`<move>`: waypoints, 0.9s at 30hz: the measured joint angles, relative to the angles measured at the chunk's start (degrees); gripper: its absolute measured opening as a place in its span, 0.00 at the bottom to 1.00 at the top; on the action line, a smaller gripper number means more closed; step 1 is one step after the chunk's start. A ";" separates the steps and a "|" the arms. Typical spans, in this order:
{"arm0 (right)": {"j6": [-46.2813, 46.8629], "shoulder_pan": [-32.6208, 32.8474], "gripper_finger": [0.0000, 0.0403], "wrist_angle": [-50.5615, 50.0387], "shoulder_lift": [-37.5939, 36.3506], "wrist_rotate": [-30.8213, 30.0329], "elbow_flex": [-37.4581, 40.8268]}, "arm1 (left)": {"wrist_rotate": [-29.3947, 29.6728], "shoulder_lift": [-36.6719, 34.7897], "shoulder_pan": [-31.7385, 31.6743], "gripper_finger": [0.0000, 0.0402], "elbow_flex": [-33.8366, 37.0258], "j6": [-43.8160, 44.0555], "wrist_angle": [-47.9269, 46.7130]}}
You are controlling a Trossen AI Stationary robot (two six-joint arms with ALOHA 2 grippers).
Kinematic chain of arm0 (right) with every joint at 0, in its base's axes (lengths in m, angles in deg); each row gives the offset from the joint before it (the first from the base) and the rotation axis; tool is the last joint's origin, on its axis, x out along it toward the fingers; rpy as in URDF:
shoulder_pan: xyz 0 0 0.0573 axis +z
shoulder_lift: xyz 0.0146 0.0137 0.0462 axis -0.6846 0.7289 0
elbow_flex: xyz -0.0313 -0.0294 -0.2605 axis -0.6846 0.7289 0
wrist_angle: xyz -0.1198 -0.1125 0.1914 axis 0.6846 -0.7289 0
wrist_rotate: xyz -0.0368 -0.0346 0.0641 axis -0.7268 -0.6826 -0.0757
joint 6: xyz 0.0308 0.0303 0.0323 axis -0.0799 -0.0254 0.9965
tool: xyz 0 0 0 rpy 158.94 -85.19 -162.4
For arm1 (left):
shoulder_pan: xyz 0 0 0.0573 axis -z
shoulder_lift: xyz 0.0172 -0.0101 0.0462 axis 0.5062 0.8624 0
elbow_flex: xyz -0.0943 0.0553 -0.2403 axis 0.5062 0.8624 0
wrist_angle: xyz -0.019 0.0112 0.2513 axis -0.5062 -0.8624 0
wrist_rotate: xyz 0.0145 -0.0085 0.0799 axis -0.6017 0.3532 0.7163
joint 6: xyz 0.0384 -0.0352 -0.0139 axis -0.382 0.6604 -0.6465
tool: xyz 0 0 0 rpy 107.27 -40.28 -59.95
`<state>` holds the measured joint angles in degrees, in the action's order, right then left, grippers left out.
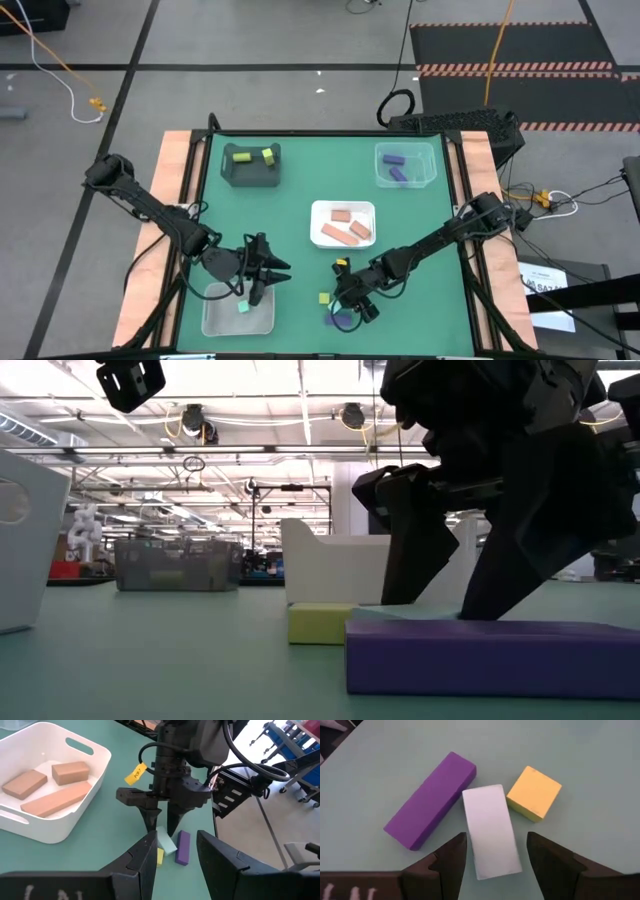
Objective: Sort & place blocks by color
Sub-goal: Put the blue block into the gray bin
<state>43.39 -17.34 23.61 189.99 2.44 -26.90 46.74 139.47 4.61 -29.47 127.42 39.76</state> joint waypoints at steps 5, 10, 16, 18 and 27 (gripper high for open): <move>2.19 0.00 0.49 -0.51 0.00 -0.07 0.00 | 0.00 0.00 0.00 0.35 0.00 0.15 0.02; 2.55 0.00 0.44 -0.58 0.23 -0.10 0.00 | 0.00 0.00 0.00 0.35 0.00 0.13 0.02; 2.56 0.09 0.33 0.49 2.20 -0.02 -0.08 | 0.00 0.00 0.00 0.35 0.00 0.12 0.02; 2.55 0.09 0.31 1.07 2.68 -0.07 -0.13 | 0.00 0.00 0.00 0.35 0.00 0.11 0.02; 2.64 0.09 0.29 -0.06 -0.44 0.02 0.20 | 0.00 0.00 0.00 0.35 0.02 0.64 0.39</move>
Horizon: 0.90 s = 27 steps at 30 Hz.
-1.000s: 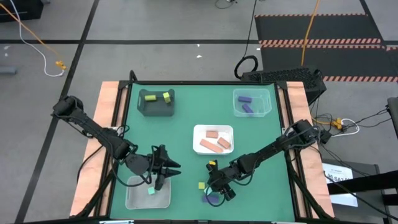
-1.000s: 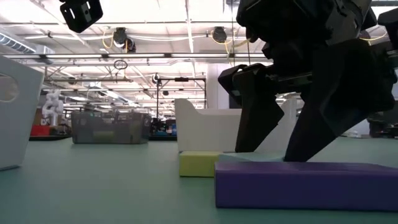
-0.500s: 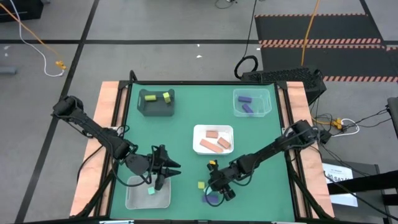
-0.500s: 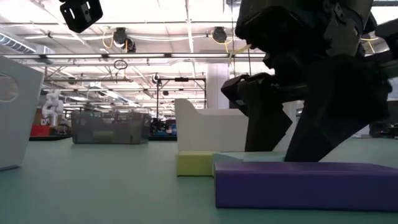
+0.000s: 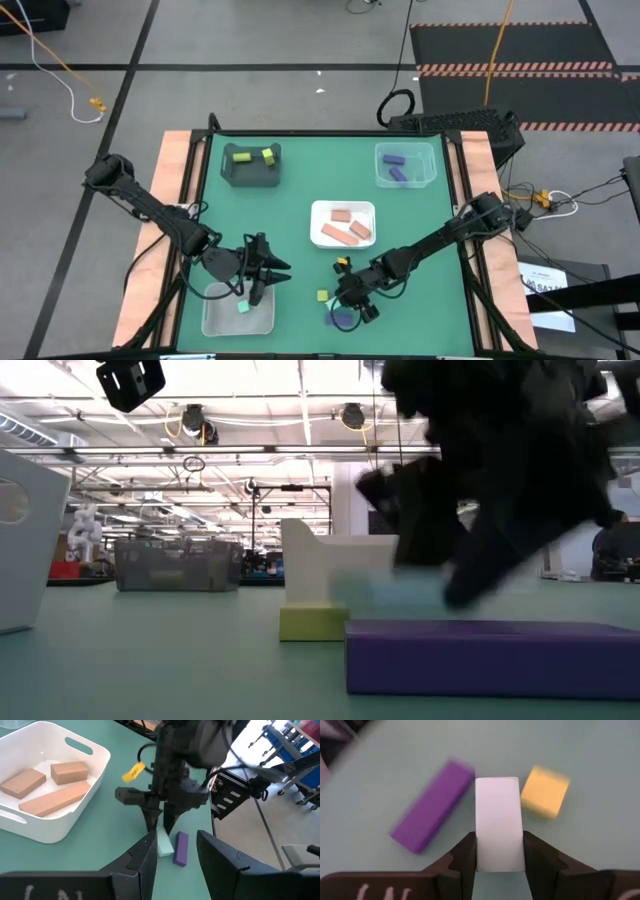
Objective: Sort & place blocks by color
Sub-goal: Put the blue block into the gray bin
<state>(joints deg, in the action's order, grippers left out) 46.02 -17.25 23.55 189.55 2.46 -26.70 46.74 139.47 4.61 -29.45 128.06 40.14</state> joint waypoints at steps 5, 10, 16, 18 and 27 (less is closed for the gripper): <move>0.59 0.00 0.29 0.47 -4.67 -1.29 -0.09 | 0.00 0.00 0.00 0.35 0.00 0.13 0.09; -1.08 0.04 0.29 0.27 -10.66 -12.42 -0.09 | -0.01 0.00 0.00 0.35 0.00 0.11 0.07; -1.71 0.02 0.29 1.74 -18.74 -32.35 -0.11 | 0.64 0.00 -0.11 0.35 0.00 -0.90 0.09; -2.19 0.02 0.29 4.25 -20.61 -38.76 -0.11 | 2.96 0.00 -0.16 0.35 0.00 -1.71 0.13; -15.52 -0.11 0.29 16.30 -22.47 -52.51 -0.13 | 12.41 -0.02 -4.18 0.35 0.00 -7.90 3.10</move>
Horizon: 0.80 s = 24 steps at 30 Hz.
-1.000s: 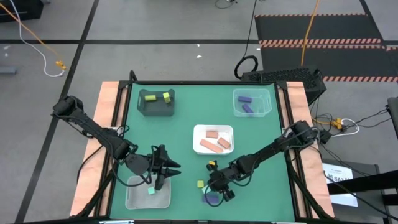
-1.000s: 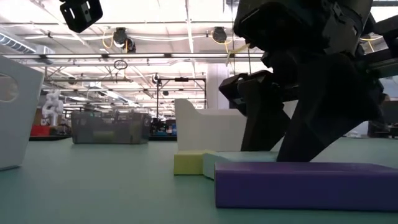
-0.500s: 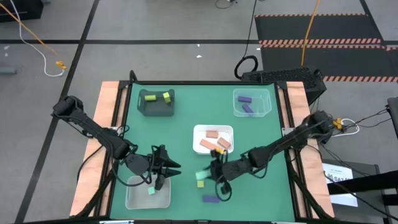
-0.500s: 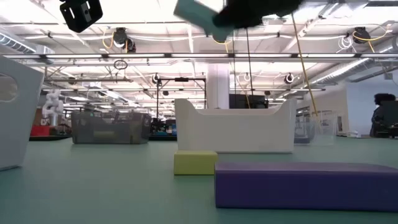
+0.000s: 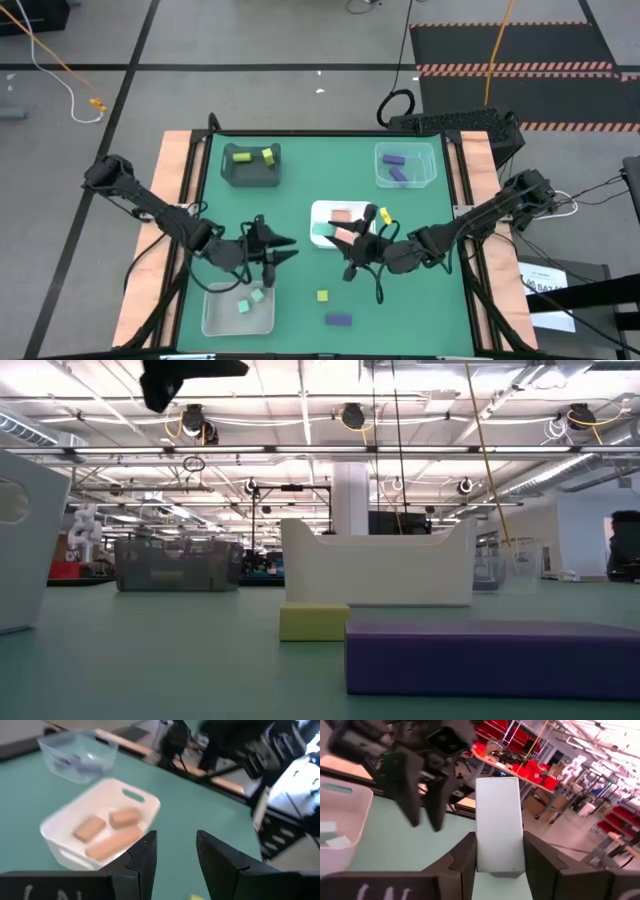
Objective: Sort & place blocks by color
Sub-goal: Put the blue block into the gray bin
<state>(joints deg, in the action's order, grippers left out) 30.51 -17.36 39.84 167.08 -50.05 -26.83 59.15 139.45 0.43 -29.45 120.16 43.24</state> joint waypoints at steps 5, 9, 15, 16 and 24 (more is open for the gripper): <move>-4.90 0.00 0.29 0.06 0.02 -0.06 0.42 | 0.09 0.00 -3.58 0.35 0.00 -1.36 3.73; -7.50 -0.13 0.29 0.40 0.04 -0.19 1.33 | 0.05 0.00 -6.08 0.38 0.00 -3.16 4.38; -12.02 -1.13 0.29 1.04 0.07 -0.25 3.63 | -1.21 0.00 -8.96 0.54 0.00 -2.49 4.91; -13.44 -1.37 0.29 1.17 0.06 -0.25 4.04 | -2.11 0.00 -9.32 0.57 0.00 -2.27 5.52; -16.28 -4.15 0.29 1.42 0.02 -0.09 5.73 | -5.59 0.00 -11.10 0.79 0.00 -0.98 11.59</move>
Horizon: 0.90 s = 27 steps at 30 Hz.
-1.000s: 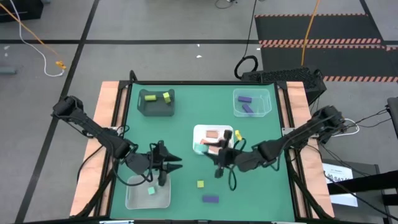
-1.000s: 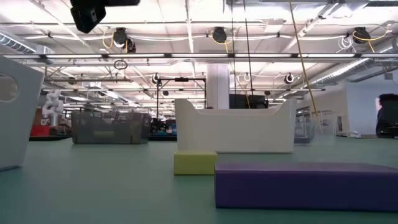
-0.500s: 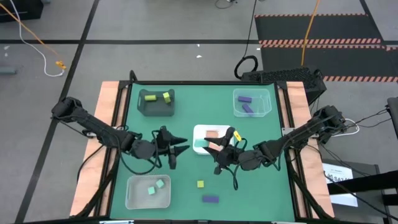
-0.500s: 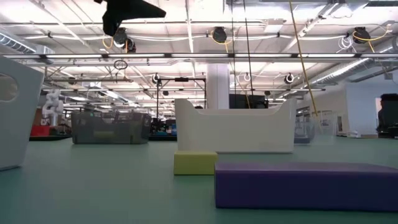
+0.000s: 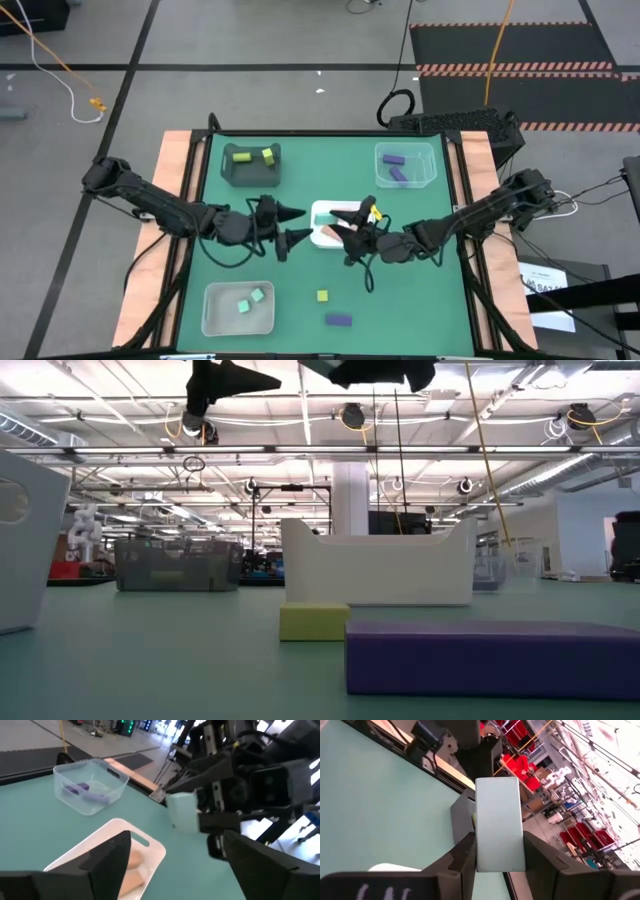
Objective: Sort & place blocks by color
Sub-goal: Put the blue block into the gray bin
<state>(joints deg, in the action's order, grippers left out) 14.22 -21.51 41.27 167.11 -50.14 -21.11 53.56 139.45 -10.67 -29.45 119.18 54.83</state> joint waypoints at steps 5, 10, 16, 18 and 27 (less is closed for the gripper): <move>0.04 -1.52 0.29 1.38 0.04 3.31 0.04 | -0.17 0.00 -1.74 0.84 0.00 1.37 0.49; -3.39 -2.65 0.29 6.07 1.61 6.18 0.04 | -0.31 0.00 -3.42 0.81 0.00 3.26 0.49; -5.92 -3.97 0.29 7.74 2.56 6.27 0.05 | -0.24 0.00 -3.98 0.70 0.00 4.28 0.37; -6.24 -4.53 0.29 8.10 2.51 6.38 0.04 | -0.19 0.00 -4.00 0.65 0.00 4.32 0.57; -7.82 -6.73 0.29 8.47 2.51 7.66 0.04 | -0.17 0.00 -4.17 0.34 0.00 4.27 0.38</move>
<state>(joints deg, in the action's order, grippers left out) 6.41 -28.23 49.74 169.62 -42.47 -21.06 53.39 139.45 -14.84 -29.45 123.44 55.20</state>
